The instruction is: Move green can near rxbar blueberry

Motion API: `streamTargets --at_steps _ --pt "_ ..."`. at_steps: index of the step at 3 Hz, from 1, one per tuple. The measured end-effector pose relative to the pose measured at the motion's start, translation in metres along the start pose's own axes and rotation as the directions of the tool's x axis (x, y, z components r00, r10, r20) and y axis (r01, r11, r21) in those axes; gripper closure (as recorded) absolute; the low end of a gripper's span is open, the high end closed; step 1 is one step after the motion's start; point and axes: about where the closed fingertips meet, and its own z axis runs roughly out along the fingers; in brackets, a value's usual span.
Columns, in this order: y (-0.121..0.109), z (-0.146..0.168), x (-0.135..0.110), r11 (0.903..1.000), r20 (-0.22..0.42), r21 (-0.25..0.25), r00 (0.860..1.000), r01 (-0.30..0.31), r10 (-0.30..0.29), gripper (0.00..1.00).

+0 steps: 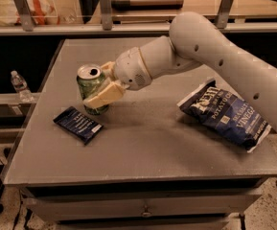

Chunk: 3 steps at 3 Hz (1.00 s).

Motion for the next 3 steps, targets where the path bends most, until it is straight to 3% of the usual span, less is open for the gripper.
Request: streamTargets --at_steps 1,3 --pt "-0.0052 0.0072 0.003 1.0 0.001 -0.008 1.0 -0.003 0.003 1.0" --pt "-0.0127 0.0107 0.0084 0.9997 0.013 -0.004 1.0 -0.022 0.022 0.6"
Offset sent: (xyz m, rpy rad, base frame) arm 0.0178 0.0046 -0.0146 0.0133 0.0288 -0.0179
